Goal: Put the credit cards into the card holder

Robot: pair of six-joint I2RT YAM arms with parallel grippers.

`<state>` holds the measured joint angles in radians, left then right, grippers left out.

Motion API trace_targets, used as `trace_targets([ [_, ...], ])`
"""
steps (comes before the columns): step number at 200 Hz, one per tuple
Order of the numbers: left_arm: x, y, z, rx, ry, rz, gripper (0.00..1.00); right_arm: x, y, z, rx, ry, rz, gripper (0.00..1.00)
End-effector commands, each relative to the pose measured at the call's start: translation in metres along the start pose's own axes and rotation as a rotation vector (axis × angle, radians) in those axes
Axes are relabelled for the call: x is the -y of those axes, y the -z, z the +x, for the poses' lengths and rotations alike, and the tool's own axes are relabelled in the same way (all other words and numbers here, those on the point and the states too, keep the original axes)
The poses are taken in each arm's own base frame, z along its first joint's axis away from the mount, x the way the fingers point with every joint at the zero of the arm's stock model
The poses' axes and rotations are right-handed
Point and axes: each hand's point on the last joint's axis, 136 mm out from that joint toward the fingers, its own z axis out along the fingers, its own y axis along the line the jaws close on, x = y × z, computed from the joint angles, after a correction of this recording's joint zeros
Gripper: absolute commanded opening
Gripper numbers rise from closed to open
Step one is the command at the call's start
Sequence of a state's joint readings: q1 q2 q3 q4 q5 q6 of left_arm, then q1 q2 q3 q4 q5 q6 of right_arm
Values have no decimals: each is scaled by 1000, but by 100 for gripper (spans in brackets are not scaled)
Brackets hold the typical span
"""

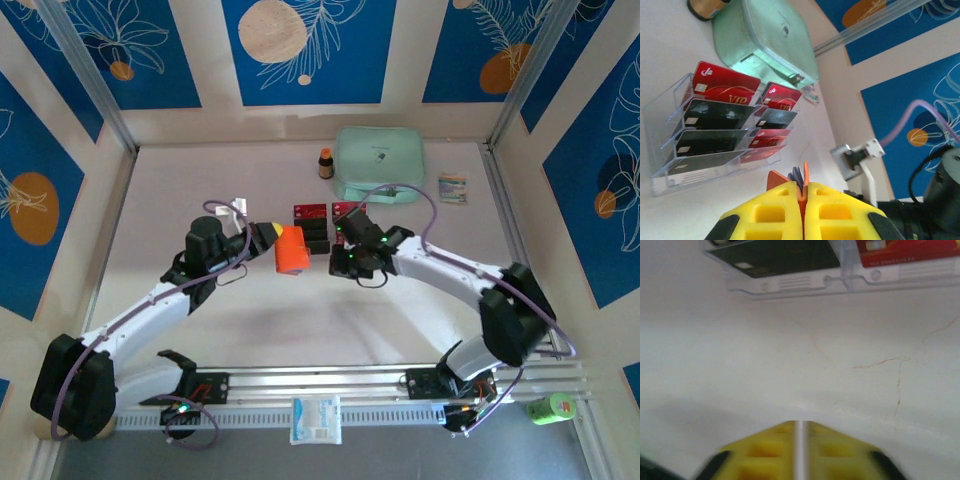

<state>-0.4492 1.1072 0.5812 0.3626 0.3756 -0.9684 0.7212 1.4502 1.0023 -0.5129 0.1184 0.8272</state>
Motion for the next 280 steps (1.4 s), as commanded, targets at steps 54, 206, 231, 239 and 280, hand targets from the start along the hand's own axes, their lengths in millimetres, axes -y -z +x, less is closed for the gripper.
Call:
trace_targets([
  [54,50,0,-49,197,150,224,0,-36,85,-9,118,-100,-539,60],
  [206,60,-1,-64,275,259,304,0,-89,98,-47,184,-175,-836,59],
  [231,60,-3,-62,272,268,313,0,-94,92,-48,175,-182,-840,59],
  [239,60,-3,-62,271,269,313,0,-94,90,-48,173,-186,-841,59],
  [280,60,-3,-60,263,267,317,0,-98,86,-51,163,-200,-862,58],
])
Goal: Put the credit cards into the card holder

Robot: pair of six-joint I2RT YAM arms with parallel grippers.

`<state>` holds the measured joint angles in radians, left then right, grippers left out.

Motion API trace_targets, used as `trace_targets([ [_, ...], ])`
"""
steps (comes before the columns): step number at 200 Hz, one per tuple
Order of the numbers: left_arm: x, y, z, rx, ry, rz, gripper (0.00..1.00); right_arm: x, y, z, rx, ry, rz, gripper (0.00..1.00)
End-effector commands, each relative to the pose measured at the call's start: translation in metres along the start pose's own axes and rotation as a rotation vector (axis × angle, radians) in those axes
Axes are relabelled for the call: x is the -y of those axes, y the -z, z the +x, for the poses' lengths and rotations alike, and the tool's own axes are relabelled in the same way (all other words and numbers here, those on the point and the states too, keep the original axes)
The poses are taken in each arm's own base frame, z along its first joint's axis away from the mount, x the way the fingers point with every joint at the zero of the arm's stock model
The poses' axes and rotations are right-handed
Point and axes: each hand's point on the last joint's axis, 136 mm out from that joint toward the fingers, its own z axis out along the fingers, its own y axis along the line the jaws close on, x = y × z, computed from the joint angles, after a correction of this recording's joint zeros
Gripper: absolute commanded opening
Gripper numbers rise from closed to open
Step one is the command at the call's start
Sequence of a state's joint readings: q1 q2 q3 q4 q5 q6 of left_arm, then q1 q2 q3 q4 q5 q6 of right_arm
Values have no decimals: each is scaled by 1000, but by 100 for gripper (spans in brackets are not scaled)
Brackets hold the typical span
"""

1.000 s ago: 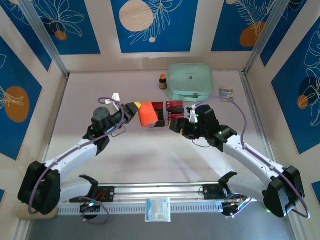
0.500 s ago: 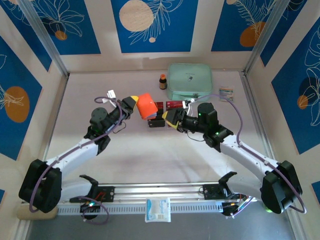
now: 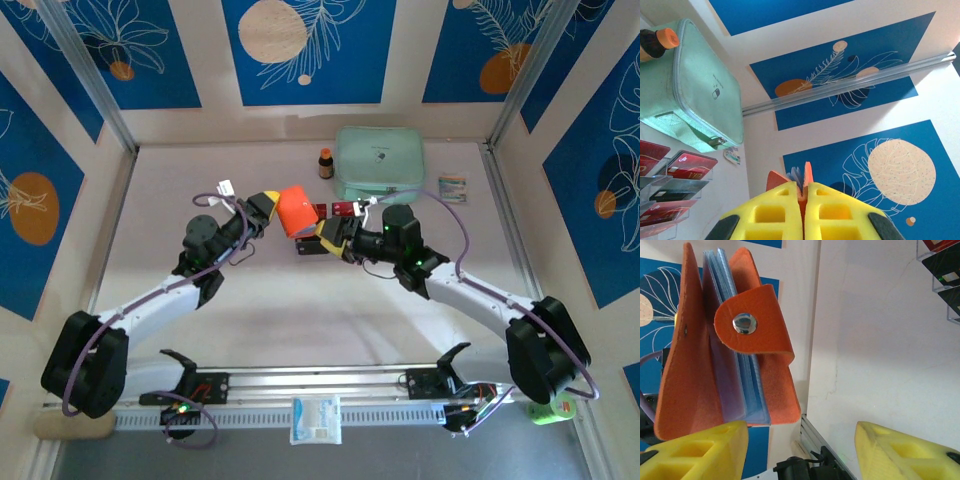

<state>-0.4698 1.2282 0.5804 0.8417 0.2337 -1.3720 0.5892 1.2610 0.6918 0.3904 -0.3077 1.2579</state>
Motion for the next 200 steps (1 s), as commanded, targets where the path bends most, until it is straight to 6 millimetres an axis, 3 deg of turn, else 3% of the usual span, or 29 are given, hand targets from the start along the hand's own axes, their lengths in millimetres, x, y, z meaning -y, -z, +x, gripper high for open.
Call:
trace_targets([
  [1,13,0,1,5,-6,60,0,-17,-2,-3,1,13,-58,58],
  [200,12,2,4,-3,-8,57,0,-25,11,-1,34,6,-77,53],
])
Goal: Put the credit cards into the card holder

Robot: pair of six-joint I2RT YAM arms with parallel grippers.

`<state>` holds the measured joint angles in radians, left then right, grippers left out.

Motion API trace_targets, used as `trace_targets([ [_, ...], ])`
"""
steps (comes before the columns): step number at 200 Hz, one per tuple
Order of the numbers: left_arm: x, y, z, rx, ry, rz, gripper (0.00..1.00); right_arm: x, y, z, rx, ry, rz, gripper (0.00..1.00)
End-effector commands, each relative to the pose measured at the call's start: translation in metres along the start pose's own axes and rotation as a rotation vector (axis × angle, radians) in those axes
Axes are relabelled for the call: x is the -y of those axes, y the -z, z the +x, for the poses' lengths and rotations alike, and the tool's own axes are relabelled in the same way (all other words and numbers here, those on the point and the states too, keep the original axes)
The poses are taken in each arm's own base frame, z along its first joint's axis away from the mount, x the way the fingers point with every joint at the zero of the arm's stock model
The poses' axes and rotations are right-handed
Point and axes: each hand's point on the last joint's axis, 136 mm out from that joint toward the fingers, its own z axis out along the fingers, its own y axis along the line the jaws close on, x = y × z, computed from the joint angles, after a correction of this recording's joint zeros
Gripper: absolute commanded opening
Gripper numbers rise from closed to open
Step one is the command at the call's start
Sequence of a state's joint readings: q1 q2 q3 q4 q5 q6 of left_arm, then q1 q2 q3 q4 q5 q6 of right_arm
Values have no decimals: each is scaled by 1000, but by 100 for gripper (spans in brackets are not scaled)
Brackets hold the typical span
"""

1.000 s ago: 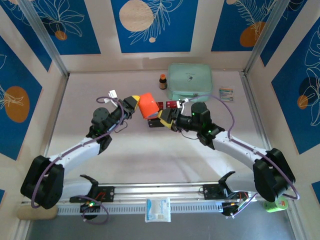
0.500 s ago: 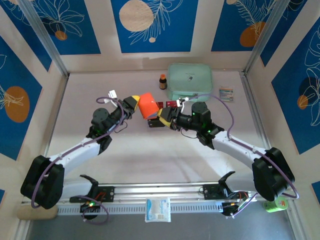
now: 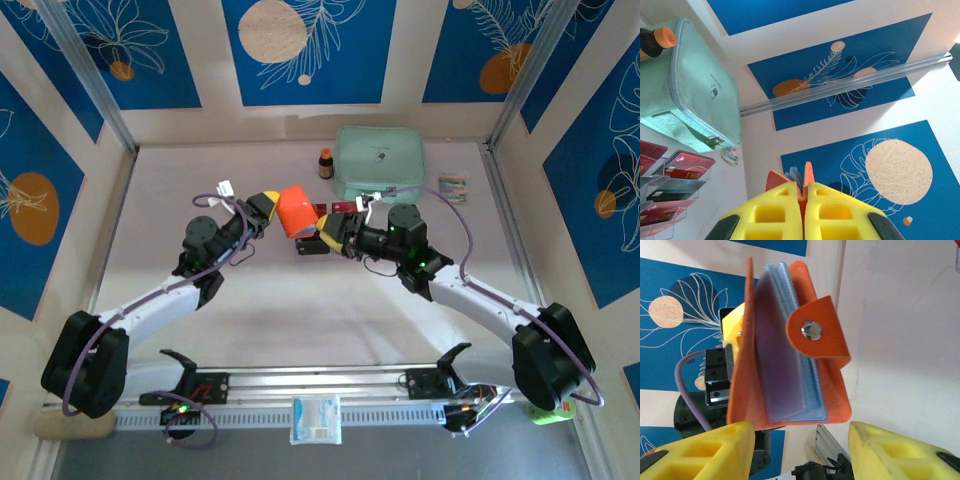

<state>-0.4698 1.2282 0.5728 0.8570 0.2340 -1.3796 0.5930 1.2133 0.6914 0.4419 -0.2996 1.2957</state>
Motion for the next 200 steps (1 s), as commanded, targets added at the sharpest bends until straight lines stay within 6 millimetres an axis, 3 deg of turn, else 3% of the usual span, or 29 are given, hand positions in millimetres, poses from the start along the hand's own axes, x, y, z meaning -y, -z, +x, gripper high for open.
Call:
trace_targets([
  [1,11,1,3,-5,-13,49,0,2,2,2,5,-9,0,53],
  [101,14,1,3,-4,-14,56,0,6,-12,-1,-5,-33,-10,53],
  [200,14,1,4,-7,-15,57,0,-6,-26,-6,-29,-47,-76,52],
])
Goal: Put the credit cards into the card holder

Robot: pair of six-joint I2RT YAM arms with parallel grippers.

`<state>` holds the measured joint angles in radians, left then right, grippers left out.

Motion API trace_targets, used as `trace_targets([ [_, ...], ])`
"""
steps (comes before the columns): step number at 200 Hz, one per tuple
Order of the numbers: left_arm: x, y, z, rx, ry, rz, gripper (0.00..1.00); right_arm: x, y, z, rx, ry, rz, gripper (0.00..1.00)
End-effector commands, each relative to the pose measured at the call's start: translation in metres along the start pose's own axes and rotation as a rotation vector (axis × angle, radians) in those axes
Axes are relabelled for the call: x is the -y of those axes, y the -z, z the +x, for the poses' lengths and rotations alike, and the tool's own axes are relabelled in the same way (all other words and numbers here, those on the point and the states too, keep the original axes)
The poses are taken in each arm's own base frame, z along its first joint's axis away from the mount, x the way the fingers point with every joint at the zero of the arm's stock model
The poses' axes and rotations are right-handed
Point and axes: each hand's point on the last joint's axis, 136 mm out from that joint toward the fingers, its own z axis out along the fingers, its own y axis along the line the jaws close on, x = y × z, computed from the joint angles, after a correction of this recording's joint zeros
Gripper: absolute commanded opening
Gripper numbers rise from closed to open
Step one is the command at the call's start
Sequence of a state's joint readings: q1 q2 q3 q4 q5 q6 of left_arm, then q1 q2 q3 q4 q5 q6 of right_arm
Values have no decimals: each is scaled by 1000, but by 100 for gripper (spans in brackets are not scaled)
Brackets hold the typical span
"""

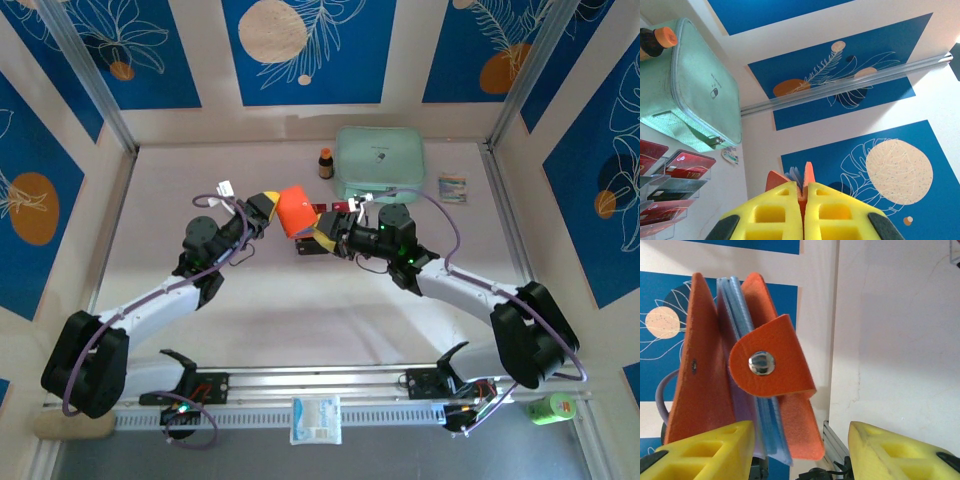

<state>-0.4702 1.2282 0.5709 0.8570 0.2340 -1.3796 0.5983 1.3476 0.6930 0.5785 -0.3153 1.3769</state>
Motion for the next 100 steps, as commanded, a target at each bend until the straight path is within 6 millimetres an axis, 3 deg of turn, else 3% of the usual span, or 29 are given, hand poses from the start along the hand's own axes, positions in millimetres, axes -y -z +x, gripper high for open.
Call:
trace_targets([
  [1,15,0,3,-7,-15,58,0,-25,-3,-1,-12,32,-68,52],
  [49,14,0,5,-15,-13,57,0,-29,-9,-1,-32,20,-100,42],
  [74,12,0,6,-17,-12,52,0,-29,-10,-2,-35,17,-112,25],
  [93,9,0,8,-27,-13,44,0,-28,-9,-3,-33,20,-112,0],
  [100,6,-1,9,-32,-15,36,0,-27,-7,-3,-29,24,-114,0],
])
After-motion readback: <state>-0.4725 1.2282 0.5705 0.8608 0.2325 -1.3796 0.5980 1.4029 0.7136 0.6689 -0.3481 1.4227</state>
